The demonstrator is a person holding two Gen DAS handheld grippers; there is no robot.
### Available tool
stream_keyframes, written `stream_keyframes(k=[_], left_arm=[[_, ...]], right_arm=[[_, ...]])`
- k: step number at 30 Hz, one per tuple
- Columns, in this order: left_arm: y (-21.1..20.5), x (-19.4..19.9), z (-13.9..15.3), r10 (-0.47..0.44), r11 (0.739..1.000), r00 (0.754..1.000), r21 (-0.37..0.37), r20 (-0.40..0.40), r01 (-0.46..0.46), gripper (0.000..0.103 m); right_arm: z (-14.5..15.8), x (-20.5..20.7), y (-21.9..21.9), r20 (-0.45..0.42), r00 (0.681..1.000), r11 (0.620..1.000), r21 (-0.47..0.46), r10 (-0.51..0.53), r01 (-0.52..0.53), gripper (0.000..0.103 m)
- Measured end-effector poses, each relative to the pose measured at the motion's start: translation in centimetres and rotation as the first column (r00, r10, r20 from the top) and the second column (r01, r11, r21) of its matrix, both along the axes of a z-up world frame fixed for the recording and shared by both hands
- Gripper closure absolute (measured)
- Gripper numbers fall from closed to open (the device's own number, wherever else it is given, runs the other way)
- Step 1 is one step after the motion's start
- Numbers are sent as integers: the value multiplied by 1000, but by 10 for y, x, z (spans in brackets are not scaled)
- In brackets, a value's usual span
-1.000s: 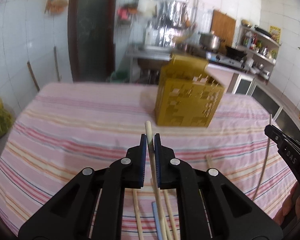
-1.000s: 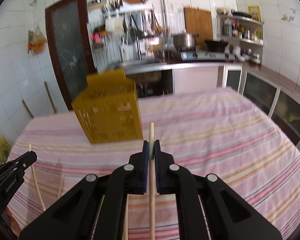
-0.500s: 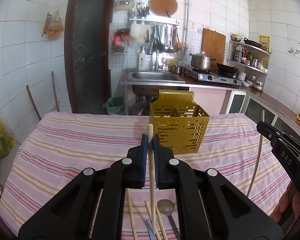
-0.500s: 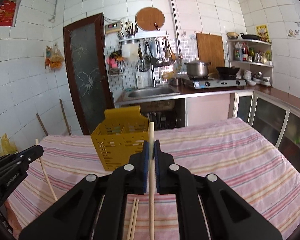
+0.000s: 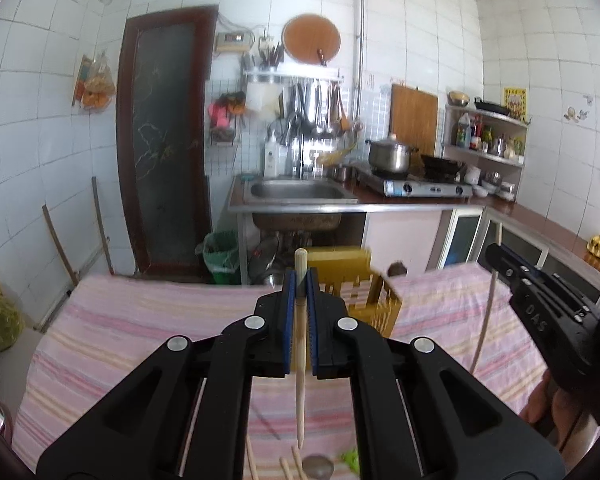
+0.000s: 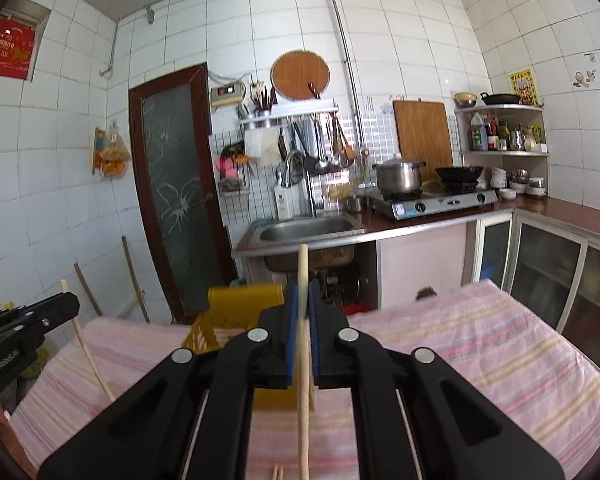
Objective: Organize utensils
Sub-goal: 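Carry the chopstick in the left tool over the yellow holder and drop it in, then open the left tool and move it back over the utensils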
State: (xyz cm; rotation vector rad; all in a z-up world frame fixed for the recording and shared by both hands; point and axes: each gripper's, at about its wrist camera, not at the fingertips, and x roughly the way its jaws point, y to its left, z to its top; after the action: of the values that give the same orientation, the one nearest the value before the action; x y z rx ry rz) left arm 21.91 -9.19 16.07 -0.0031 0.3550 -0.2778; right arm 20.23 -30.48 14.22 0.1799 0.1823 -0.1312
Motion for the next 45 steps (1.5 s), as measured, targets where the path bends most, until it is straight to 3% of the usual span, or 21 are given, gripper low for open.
stream_keyframes(k=[8, 15, 18, 27, 34, 35, 36, 37, 38, 39, 42, 45], left_arm=[[-12, 41, 60, 19, 999, 995, -49, 102, -15, 99], [-26, 86, 91, 16, 995, 987, -103, 162, 0, 99], [-35, 108, 80, 13, 994, 988, -111, 151, 4, 99], [-51, 161, 0, 43, 998, 996, -39, 75, -40, 99], [-38, 158, -24, 82, 997, 997, -8, 15, -82, 97], [-31, 153, -22, 92, 996, 996, -7, 14, -92, 94], [-26, 148, -19, 105, 994, 994, -6, 13, -105, 82], [-22, 143, -17, 116, 993, 993, -5, 12, -116, 64], [-15, 135, -13, 130, 991, 991, -8, 14, -130, 55], [-8, 126, -9, 140, 990, 990, -13, 20, -140, 44], [11, 96, 9, 173, 985, 984, -6, 33, -173, 33], [28, 66, 25, 191, 982, 981, -18, 32, -190, 17]], right_arm=[[57, 47, -10, 123, 992, 1000, 8, -5, 4, 97], [75, 92, -5, 207, 978, 1000, -6, -9, 11, 97], [64, 112, -1, 212, 977, 1000, -25, 1, 5, 97], [3, 159, -3, 121, 992, 999, -18, 35, -33, 97], [-20, 153, -11, 16, 999, 1000, -4, 31, -31, 96], [-19, 148, -13, 5, 1000, 1000, -1, 29, -29, 94], [-18, 143, -15, -7, 1000, 1000, 2, 27, -27, 80], [-16, 136, -17, -10, 1000, 1000, 4, 17, -17, 52], [-12, 126, -18, 3, 1000, 1000, -1, 5, -5, 42], [-8, 117, -18, 4, 1000, 1000, -14, 4, -3, 41], [3, 92, -16, -4, 1000, 999, -37, 15, -15, 41], [15, 61, -10, -11, 999, 997, -62, 35, -35, 33]])
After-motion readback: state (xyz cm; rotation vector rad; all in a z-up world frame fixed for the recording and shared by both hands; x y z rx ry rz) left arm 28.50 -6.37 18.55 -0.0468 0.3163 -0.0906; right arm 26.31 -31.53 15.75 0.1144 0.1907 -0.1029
